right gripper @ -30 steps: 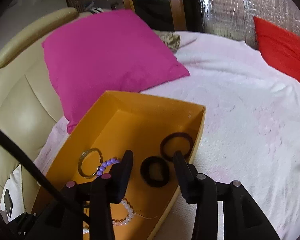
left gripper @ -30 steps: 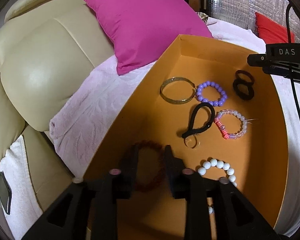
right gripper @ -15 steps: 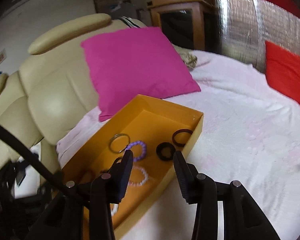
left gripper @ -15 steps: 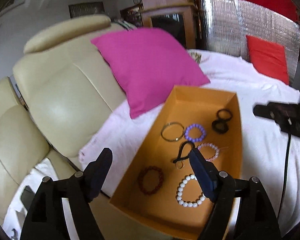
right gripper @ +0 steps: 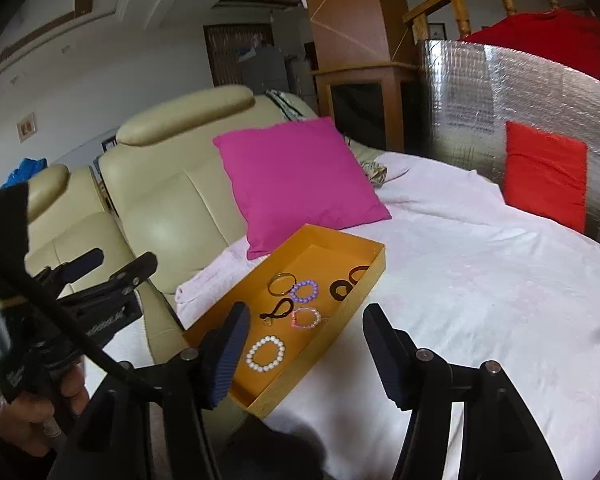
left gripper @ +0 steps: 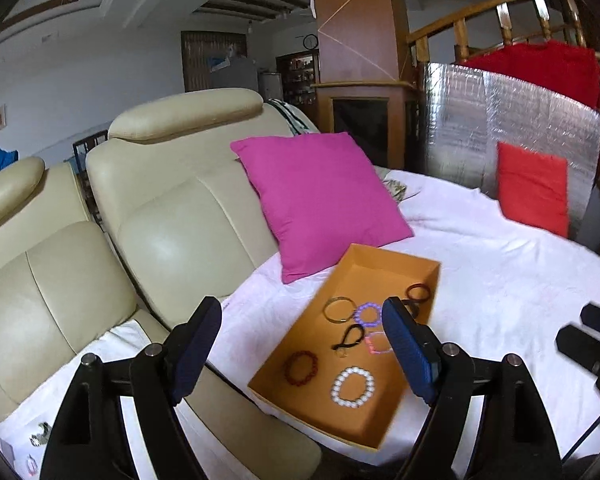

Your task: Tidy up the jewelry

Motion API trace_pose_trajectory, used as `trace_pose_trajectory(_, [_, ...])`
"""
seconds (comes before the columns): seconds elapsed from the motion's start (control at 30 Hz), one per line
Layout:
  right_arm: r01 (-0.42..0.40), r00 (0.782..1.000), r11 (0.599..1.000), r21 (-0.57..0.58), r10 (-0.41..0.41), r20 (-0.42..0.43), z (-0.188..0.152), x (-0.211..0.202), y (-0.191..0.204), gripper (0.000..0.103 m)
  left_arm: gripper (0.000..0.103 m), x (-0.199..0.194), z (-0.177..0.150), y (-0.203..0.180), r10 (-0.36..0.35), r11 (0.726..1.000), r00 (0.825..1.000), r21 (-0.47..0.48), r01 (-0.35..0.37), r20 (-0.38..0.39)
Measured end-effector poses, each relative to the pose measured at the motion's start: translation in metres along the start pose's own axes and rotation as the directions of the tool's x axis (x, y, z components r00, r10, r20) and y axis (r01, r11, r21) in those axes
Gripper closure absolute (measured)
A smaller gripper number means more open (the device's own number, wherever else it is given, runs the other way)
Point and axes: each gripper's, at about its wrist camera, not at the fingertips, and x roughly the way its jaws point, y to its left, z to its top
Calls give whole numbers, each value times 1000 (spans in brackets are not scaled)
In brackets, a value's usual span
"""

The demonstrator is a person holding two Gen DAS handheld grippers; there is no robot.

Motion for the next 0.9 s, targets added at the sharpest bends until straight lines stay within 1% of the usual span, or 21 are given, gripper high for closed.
trace_pose_trajectory(0.13, [37,999,999,-2,-37,22,-8,-25,10,40,20,-24,4,-3,4,1000,999,11,-5,35])
trace_pose_trajectory(0.23, [63,998,998,10,-63,31,-12,-39,15,40,20,-42,7,-7,26,998,997,51,-30,75])
trace_pose_trajectory(0.33, [84,995,996,7,-85,53,-16,-50,22,40,20,-56,9,-8,20,998,995,59,-25,94])
trace_pose_trajectory(0.43, [88,994,996,4,-88,67,-18,-57,29,39,20,-62,10,-5,17,999,995,47,-21,98])
trace_pose_trajectory(0.6, [102,991,995,-4,-101,87,-19,-64,36,39,12,-68,11,1,38,999,992,33,-43,118])
trace_pose_trajectory(0.7, [104,990,995,-2,-104,94,-18,-66,38,39,11,-69,11,1,46,998,991,34,-51,123])
trace_pose_trajectory(0.9, [102,991,995,1,-102,91,-17,-62,39,39,11,-65,10,2,47,998,993,38,-52,107])
